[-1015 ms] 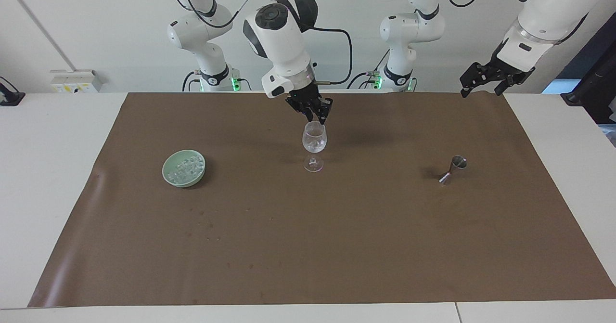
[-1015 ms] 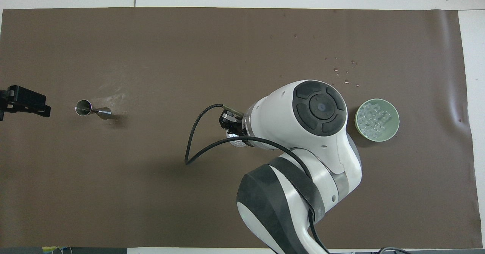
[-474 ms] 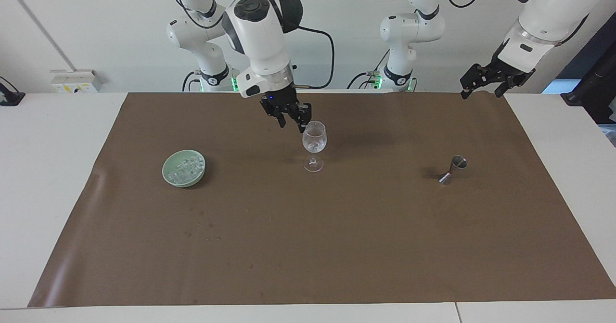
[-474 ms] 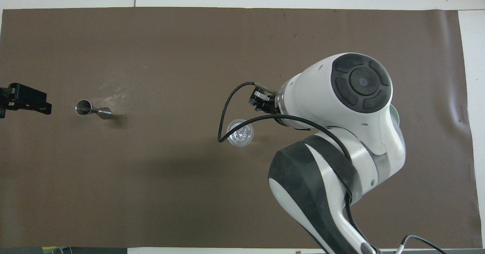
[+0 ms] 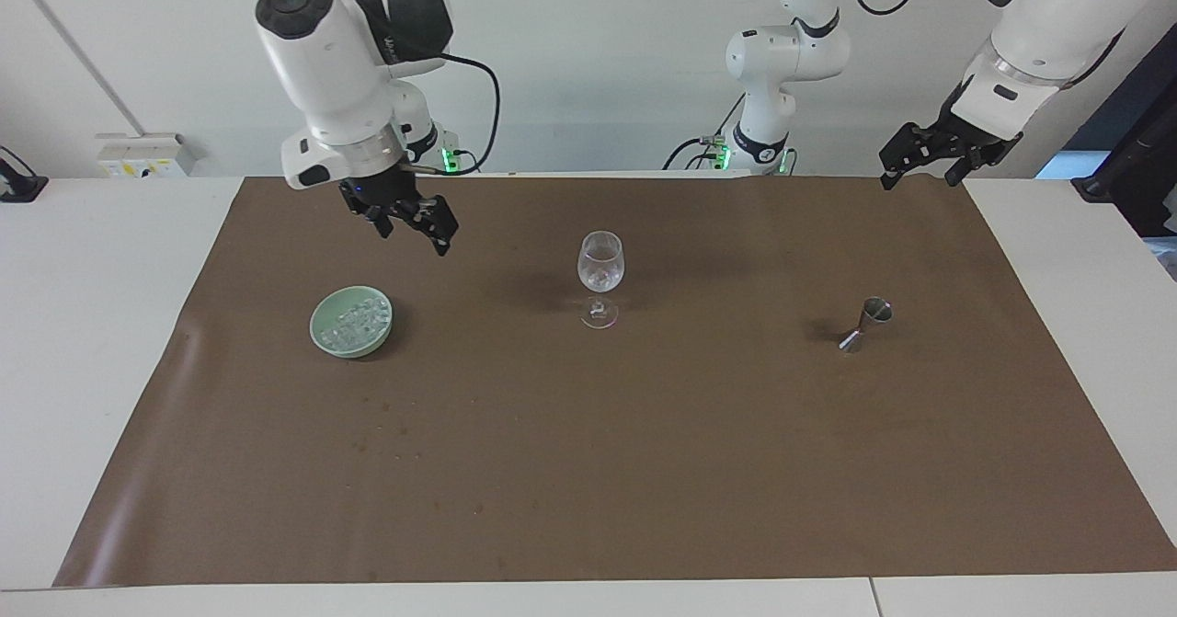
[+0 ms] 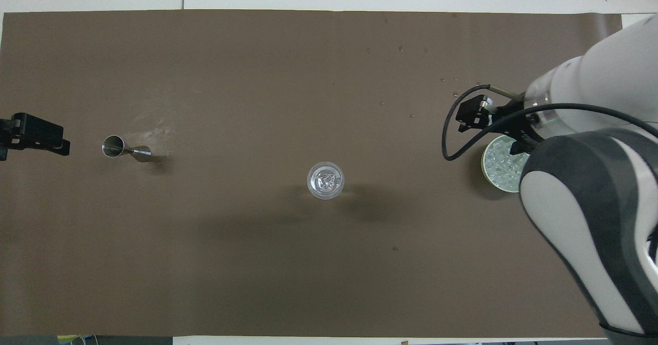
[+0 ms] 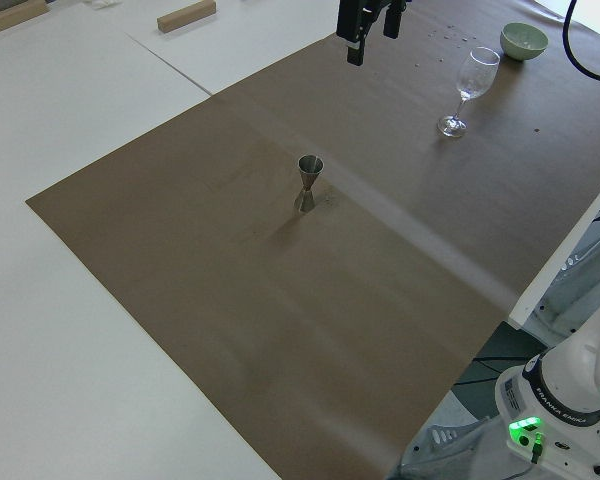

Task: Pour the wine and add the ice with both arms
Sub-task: 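Carry the ice cup back to its spot with the right gripper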

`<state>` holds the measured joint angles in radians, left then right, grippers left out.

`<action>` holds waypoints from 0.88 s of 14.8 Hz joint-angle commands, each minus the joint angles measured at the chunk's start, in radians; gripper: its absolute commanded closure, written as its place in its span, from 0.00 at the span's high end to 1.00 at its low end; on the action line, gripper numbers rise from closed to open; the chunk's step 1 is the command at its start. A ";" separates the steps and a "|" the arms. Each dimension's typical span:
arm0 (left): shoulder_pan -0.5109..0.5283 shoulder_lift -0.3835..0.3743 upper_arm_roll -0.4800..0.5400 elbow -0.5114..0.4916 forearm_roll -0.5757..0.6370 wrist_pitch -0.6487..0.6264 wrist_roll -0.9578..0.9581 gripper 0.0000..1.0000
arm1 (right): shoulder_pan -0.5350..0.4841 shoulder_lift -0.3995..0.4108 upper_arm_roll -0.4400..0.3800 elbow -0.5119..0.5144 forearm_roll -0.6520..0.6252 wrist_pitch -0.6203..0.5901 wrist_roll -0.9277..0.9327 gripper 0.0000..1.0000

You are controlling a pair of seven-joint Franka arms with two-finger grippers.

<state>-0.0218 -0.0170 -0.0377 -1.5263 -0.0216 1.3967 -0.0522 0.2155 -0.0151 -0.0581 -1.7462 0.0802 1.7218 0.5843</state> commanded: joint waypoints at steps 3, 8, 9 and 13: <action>-0.017 -0.009 0.009 -0.015 -0.003 0.025 0.002 1.00 | -0.189 -0.045 0.015 -0.013 -0.016 -0.074 -0.306 1.00; -0.020 -0.011 0.004 -0.020 -0.011 0.035 -0.032 1.00 | -0.304 -0.071 0.015 0.063 -0.036 -0.273 -0.446 1.00; -0.020 -0.011 0.004 -0.021 -0.011 0.039 -0.015 1.00 | -0.304 -0.063 0.001 0.079 -0.060 -0.312 -0.464 1.00; -0.018 -0.012 0.007 -0.029 -0.009 0.042 0.110 1.00 | -0.317 -0.036 0.017 0.106 -0.066 -0.304 -0.474 1.00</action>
<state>-0.0306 -0.0166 -0.0418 -1.5299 -0.0241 1.4169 -0.0001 -0.0859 -0.0779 -0.0622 -1.6662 0.0322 1.4259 0.1332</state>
